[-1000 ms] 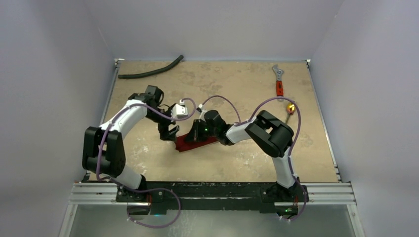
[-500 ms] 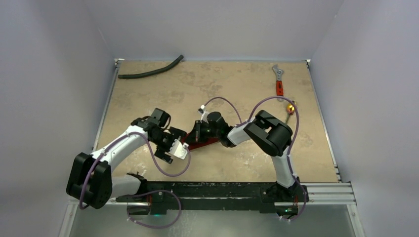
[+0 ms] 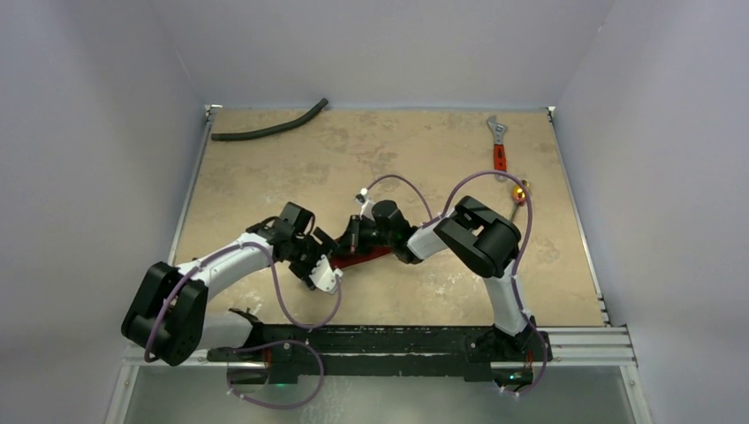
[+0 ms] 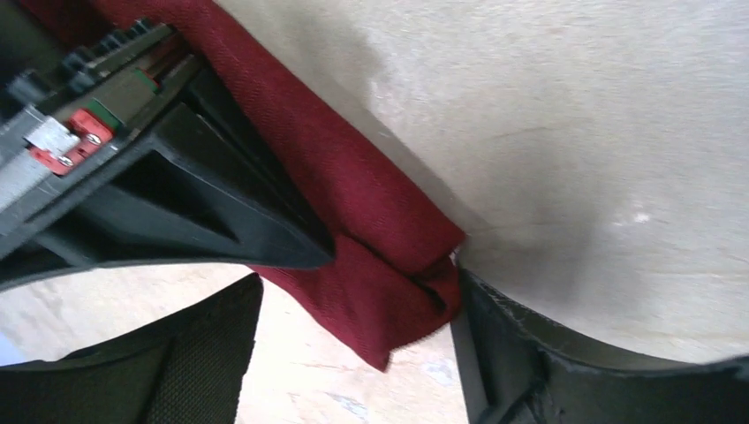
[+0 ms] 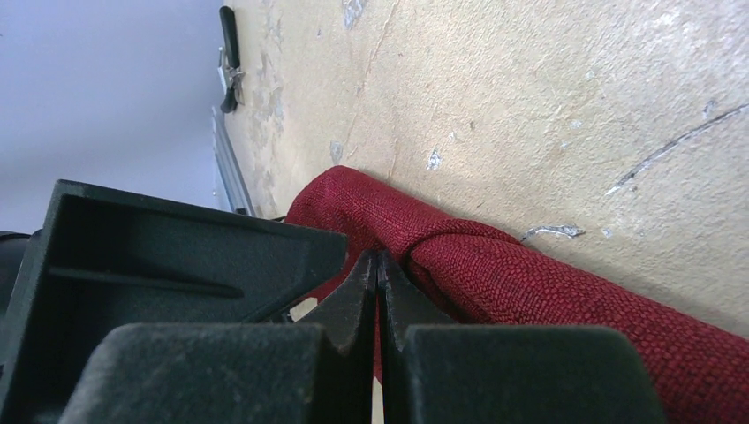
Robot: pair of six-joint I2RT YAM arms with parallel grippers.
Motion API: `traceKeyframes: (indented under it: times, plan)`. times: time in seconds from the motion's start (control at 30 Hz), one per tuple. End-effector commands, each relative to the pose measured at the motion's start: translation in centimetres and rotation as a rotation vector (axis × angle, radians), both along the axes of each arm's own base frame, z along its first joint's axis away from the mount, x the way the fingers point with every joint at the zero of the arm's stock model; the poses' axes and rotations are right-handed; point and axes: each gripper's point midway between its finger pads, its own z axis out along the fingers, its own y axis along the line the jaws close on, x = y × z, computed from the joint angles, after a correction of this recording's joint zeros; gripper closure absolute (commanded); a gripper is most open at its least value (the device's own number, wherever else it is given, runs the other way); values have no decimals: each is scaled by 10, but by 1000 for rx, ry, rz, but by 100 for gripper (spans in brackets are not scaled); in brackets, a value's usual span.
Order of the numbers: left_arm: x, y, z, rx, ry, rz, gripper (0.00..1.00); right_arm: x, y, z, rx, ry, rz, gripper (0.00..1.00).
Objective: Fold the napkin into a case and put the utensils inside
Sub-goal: Pick up the smaller rectangle-folded napkin from the center of the board.
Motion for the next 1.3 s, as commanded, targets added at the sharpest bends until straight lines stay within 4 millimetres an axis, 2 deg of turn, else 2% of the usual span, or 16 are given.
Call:
traceKeyframes:
  times: [0.0,0.13,0.23,0.3,0.4,0.5,0.53,0.67,0.73,0.8,0.87,0.97,1.03,1.13,1.2,1.27]
  plan:
    - [0,-4,-21,27,-16,-53,30,-16,-22,-42,-104,103,3,100]
    - [-2,-3,-31,51,-41,-102,39,-16,-24,-47,-104,120,-1,100]
    - [-5,-1,-37,70,-47,-113,53,-15,-27,-49,-102,128,-10,100]
    - [-6,1,-38,75,-52,-104,61,-15,-30,-51,-101,135,-14,100]
    - [-1,0,-36,57,-68,-65,67,-16,-30,-54,-93,139,-11,100]
    - [4,-7,-32,24,-68,-27,82,-16,-28,-51,-72,132,-2,100]
    - [6,-10,-30,12,-64,-21,99,-16,-27,-49,-67,127,-1,100]
    - [6,-25,-15,-50,-15,-10,100,-8,-27,-32,-46,91,2,100]
    - [-3,-31,-5,-70,72,-8,100,9,-32,-8,0,22,-4,100]
    - [-11,-38,11,-103,173,25,100,34,-41,17,-4,-74,-9,98]
    - [-25,-44,28,-138,278,40,100,68,-51,42,-71,-261,3,97]
    - [-40,-54,55,-197,390,74,100,106,-52,64,-160,-443,67,96]
    - [-34,-64,74,-248,436,156,100,116,-48,54,-218,-483,161,96]
    - [-34,-75,100,-293,564,241,100,106,-50,25,-232,-435,271,99]
    - [-38,-80,111,-323,658,285,100,97,-60,8,-260,-399,286,100]
    - [-33,-83,123,-387,761,380,100,86,-76,-3,-281,-359,262,100]
